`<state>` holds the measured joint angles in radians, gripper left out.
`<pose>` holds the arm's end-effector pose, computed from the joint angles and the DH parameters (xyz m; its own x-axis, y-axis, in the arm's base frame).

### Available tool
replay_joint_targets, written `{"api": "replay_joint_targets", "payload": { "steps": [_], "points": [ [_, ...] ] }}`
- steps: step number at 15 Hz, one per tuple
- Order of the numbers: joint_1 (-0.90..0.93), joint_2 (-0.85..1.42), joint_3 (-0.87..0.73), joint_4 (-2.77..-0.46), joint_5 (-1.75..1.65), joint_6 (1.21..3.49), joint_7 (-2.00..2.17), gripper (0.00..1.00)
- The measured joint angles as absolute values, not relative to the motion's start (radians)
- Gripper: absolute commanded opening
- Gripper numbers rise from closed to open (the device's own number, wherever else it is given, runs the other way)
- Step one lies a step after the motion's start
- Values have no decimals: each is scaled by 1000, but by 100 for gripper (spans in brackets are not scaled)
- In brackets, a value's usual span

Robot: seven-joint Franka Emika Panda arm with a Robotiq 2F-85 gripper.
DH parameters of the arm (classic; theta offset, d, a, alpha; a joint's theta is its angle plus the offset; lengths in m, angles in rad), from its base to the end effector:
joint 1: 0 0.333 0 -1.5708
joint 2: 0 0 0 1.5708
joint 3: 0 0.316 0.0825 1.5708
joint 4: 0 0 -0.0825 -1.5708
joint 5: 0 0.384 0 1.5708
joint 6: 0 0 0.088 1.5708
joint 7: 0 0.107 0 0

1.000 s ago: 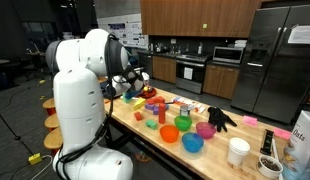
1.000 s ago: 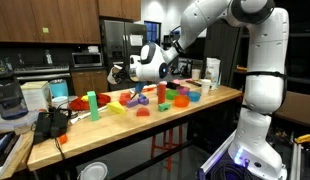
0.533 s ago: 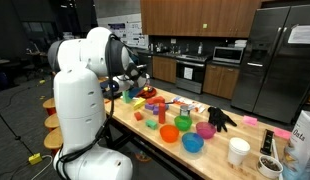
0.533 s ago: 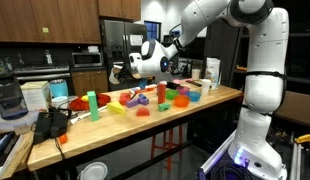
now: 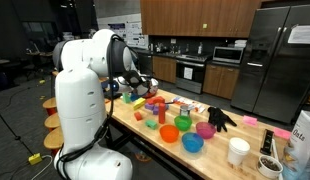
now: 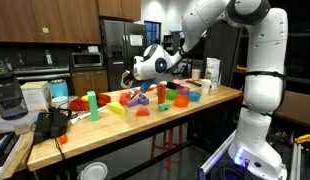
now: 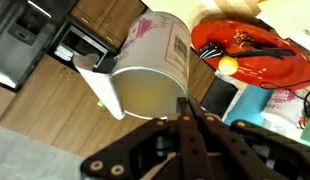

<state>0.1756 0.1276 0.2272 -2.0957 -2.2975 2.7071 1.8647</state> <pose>0.5147 0.2453 0.3711 0.2432 0.5559 0.7949 0.2393 -0.8285 0.5063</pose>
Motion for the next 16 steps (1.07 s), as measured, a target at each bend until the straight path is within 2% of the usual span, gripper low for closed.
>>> {"api": "replay_joint_targets", "payload": {
  "steps": [16],
  "points": [
    [277, 128, 285, -2156, -1280, 2221, 1761, 1]
  ]
}}
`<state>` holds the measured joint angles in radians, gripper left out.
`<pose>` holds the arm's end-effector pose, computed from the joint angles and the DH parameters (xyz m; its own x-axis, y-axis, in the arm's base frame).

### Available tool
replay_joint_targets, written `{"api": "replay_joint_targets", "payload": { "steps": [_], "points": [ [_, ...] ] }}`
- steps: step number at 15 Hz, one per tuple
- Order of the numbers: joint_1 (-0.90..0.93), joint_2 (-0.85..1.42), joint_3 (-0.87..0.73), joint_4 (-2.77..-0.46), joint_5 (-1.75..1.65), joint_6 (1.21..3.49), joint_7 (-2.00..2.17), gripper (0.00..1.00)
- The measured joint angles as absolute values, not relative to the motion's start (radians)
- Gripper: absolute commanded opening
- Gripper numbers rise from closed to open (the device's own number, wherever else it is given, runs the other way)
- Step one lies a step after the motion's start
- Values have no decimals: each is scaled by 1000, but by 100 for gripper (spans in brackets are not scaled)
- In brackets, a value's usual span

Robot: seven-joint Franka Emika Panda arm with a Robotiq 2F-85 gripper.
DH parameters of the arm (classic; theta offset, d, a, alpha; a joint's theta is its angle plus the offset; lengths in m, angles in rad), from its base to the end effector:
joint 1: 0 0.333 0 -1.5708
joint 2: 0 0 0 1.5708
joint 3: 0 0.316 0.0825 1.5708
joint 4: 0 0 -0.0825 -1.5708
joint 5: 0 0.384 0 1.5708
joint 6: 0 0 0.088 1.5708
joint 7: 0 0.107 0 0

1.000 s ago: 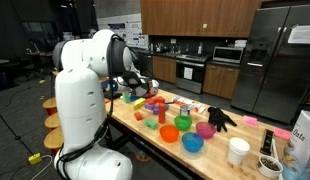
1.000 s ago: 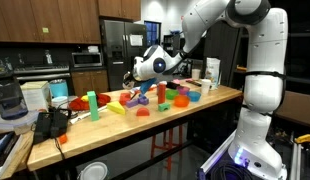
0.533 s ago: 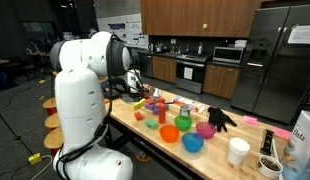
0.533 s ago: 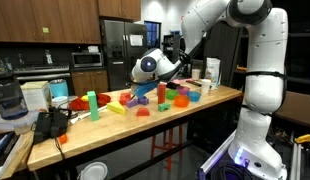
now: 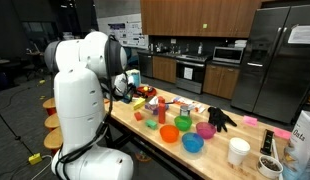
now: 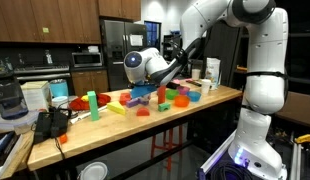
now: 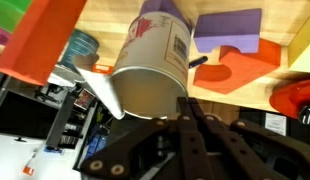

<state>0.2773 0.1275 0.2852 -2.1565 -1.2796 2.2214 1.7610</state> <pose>0.4929 0.2723 0.3537 0.6263 -0.1023 0.7729 -0.4183 -0.8807 0.2223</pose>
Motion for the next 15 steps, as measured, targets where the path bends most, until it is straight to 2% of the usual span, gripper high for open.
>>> {"api": "replay_joint_targets", "payload": {
  "steps": [6, 15],
  "points": [
    [309, 128, 297, -2127, -1101, 2104, 1741, 1],
    [309, 127, 297, -2103, -985, 2116, 1738, 1]
  ]
}}
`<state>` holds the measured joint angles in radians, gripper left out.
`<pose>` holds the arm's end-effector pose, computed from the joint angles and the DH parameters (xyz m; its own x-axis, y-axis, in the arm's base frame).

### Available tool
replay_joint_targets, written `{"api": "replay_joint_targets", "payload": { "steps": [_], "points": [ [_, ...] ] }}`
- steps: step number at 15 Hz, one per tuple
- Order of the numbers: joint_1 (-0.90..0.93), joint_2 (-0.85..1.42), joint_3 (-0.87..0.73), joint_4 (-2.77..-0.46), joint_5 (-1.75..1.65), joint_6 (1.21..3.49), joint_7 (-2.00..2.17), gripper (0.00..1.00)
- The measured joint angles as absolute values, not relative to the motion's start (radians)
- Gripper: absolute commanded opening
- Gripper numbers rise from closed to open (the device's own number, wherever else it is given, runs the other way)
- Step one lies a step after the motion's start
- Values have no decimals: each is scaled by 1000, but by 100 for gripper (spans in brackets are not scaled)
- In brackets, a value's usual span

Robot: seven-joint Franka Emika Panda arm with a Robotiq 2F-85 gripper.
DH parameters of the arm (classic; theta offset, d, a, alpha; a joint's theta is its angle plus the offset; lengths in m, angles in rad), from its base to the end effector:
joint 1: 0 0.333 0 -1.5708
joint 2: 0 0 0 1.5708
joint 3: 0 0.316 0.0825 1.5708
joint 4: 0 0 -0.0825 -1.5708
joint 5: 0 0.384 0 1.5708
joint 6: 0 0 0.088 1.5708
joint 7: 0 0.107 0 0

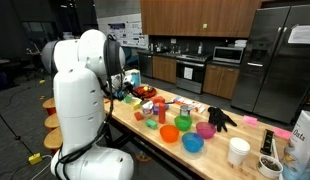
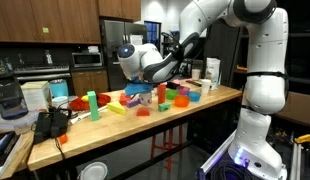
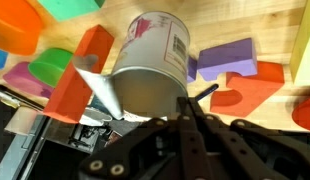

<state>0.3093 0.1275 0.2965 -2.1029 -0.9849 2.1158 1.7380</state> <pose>0.4865 0.2873 0.3673 0.6595 -0.3260 0.6773 -0.5689 -0.8055 0.1661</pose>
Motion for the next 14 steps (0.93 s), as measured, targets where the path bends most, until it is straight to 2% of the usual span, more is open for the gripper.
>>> {"api": "replay_joint_targets", "payload": {
  "steps": [8, 14],
  "points": [
    [303, 128, 270, -2117, -1246, 2276, 1757, 1],
    [297, 128, 269, -2124, -1272, 2292, 1750, 1]
  ]
}}
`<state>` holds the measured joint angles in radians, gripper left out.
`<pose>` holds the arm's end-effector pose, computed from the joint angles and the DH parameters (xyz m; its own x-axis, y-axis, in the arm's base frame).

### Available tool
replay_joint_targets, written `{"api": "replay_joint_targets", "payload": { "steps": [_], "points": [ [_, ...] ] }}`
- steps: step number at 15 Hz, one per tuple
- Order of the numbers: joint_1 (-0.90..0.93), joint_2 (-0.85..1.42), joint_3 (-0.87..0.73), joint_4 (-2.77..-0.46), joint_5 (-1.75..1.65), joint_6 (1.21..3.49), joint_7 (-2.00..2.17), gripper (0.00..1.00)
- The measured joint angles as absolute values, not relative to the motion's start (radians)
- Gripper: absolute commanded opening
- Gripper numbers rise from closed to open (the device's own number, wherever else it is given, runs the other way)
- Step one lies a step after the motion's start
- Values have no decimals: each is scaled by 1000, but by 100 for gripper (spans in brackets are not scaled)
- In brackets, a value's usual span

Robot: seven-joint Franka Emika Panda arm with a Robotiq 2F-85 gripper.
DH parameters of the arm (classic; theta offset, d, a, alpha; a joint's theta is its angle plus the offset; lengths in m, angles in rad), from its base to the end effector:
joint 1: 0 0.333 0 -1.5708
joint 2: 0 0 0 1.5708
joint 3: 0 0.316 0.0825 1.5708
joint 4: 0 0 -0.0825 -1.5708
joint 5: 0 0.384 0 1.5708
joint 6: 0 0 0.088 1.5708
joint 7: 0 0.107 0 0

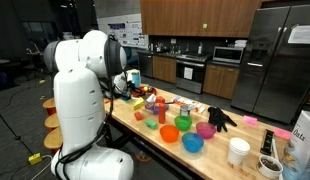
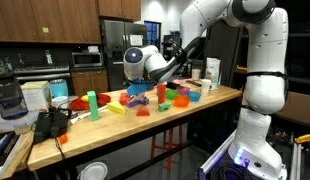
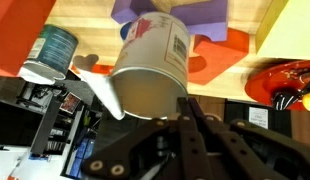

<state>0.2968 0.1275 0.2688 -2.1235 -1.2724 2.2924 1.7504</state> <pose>0.4977 0.2879 0.3694 0.6193 -0.1156 0.7766 -0.3717 -0.9144 0.1603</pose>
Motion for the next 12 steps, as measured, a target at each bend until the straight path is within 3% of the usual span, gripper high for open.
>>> {"api": "replay_joint_targets", "payload": {
  "steps": [8, 9, 10, 12],
  "points": [
    [297, 127, 270, -2123, -1003, 2288, 1650, 1],
    [297, 127, 270, -2122, -977, 2286, 1641, 28],
    [298, 127, 270, -2121, -955, 2282, 1635, 29],
    [299, 127, 270, -2120, -922, 2271, 1627, 39]
  ]
}}
